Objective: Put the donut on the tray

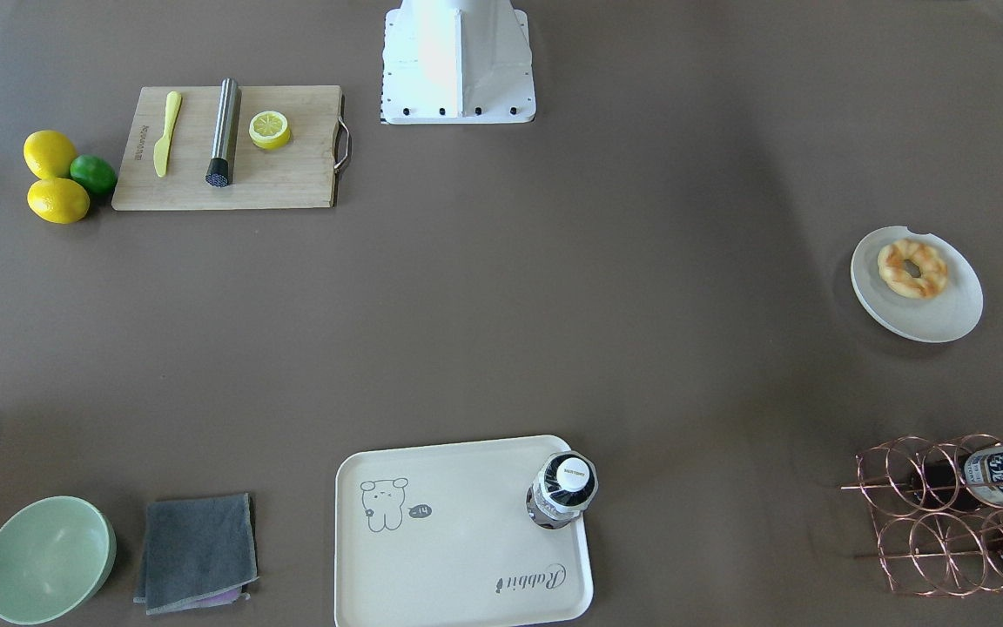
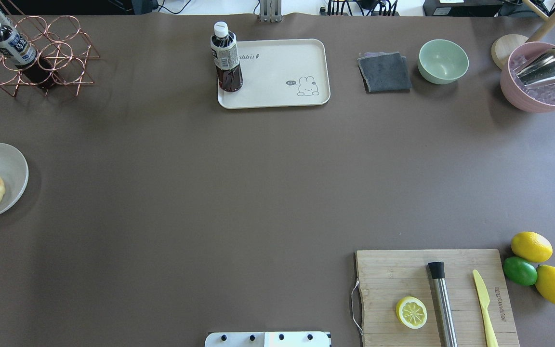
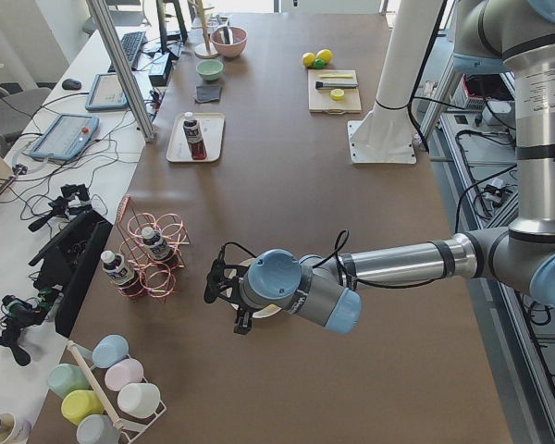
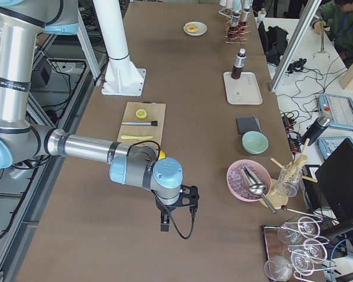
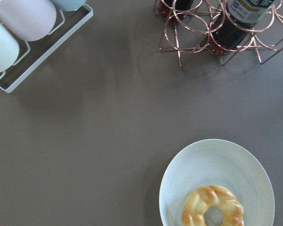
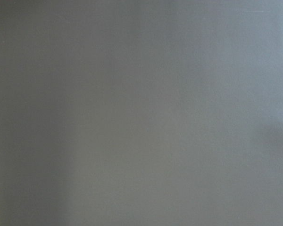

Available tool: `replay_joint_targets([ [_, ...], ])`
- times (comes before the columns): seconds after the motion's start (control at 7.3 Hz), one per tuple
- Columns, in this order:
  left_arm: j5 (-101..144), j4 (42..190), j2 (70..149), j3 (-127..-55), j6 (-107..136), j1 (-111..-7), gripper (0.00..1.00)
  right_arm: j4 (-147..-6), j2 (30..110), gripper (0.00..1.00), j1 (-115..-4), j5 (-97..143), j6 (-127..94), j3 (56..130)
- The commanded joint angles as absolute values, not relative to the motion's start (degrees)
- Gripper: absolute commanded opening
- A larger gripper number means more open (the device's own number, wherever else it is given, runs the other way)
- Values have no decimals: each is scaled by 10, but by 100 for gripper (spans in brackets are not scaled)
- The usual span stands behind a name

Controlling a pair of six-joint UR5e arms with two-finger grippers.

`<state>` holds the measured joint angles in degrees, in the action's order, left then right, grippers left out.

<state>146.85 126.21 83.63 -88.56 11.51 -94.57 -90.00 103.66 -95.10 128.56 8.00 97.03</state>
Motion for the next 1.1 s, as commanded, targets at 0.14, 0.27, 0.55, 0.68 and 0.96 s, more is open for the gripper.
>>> replay_joint_targets([
  [0.14,1397,1280,892,-829,129,-879,100,-899,1031,100,-950,1288,79,971],
  [0.27,1344,1279,901,-817,149,-826,99,-900,1029,100,-950,1290,78,973],
  [0.55,1321,1316,930,-748,157,-783,98,-901,1029,100,-942,1296,76,981],
  [0.68,1322,1371,933,-708,161,-761,98,-901,1029,100,-932,1321,75,983],
  [0.96,1325,1386,926,-704,169,-729,97,-901,1029,100,-899,1353,74,991],
])
